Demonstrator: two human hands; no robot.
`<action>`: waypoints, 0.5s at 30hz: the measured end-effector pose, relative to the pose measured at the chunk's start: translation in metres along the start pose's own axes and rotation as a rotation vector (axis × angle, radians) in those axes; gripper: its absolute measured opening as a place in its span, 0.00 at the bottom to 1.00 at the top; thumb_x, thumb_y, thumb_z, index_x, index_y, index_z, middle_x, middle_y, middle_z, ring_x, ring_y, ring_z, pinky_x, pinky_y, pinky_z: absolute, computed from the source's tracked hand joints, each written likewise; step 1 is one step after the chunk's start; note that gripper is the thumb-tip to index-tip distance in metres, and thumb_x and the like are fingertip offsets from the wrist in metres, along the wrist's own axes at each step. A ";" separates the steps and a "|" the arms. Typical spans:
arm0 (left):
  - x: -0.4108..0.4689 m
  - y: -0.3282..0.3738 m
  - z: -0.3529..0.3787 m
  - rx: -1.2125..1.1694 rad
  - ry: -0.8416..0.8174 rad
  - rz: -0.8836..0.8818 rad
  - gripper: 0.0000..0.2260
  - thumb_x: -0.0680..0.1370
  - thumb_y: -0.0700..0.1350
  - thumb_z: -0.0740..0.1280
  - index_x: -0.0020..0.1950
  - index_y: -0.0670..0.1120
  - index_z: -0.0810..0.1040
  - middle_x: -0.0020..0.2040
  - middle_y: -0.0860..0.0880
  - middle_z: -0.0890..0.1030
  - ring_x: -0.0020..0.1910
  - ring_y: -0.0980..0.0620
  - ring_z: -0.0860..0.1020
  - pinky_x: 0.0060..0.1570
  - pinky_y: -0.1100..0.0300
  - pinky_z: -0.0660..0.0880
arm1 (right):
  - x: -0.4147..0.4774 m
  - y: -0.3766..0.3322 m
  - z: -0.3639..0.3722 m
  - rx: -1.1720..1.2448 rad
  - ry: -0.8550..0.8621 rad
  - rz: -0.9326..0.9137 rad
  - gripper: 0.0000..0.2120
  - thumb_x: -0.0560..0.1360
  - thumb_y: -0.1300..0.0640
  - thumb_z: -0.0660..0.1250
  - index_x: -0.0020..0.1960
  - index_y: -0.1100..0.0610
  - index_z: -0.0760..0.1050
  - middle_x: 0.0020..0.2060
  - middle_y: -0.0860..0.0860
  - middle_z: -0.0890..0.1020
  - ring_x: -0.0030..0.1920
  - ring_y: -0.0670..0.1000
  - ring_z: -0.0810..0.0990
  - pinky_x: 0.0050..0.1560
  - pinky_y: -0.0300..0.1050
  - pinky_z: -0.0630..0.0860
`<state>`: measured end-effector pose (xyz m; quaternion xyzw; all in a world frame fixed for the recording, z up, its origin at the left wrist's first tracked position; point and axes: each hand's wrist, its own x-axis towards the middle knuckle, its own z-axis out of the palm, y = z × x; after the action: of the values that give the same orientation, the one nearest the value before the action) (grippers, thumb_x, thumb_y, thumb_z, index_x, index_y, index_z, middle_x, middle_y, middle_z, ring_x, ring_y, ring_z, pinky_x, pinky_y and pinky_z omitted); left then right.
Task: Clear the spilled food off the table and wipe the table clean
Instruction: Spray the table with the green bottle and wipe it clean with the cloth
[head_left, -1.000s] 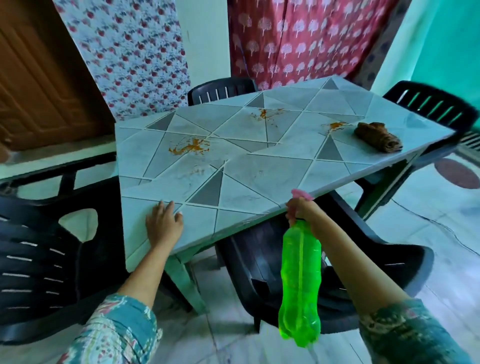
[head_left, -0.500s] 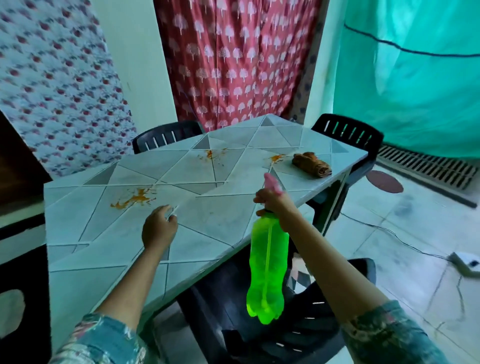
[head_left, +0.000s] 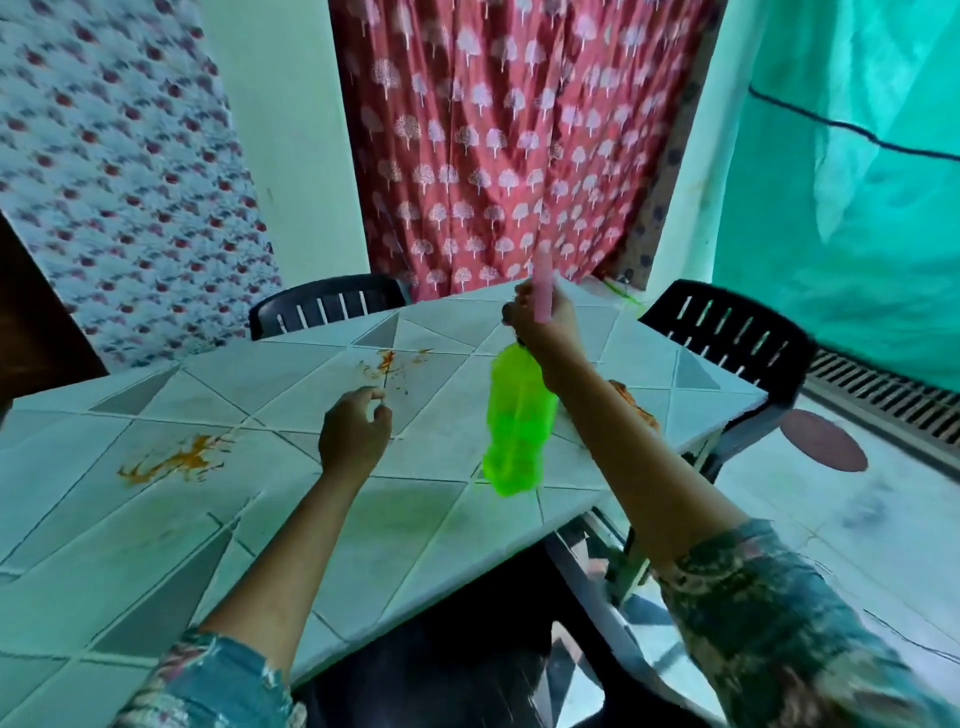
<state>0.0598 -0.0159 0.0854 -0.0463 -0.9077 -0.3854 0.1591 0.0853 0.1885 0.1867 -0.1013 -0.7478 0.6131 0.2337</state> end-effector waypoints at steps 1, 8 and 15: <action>0.005 0.004 0.008 0.006 0.006 -0.016 0.11 0.77 0.40 0.63 0.58 0.41 0.78 0.61 0.41 0.78 0.59 0.40 0.76 0.54 0.53 0.72 | 0.018 0.007 -0.001 -0.026 0.013 -0.023 0.14 0.60 0.52 0.65 0.45 0.49 0.69 0.35 0.46 0.74 0.36 0.51 0.72 0.38 0.51 0.71; 0.036 0.023 0.058 0.022 0.037 -0.079 0.10 0.76 0.39 0.65 0.56 0.42 0.80 0.60 0.42 0.79 0.59 0.42 0.76 0.53 0.57 0.71 | 0.103 0.049 -0.002 -0.203 0.033 -0.027 0.16 0.67 0.55 0.67 0.52 0.57 0.69 0.39 0.49 0.75 0.46 0.57 0.78 0.42 0.46 0.71; 0.061 0.024 0.081 0.043 0.048 -0.077 0.10 0.76 0.38 0.65 0.55 0.43 0.81 0.58 0.44 0.80 0.59 0.44 0.76 0.52 0.58 0.71 | 0.144 0.080 0.010 -0.173 0.026 0.017 0.18 0.67 0.53 0.67 0.54 0.59 0.70 0.50 0.55 0.80 0.51 0.59 0.77 0.49 0.50 0.74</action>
<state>-0.0132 0.0565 0.0684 0.0013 -0.9128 -0.3727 0.1668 -0.0558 0.2609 0.1406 -0.1355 -0.7941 0.5468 0.2282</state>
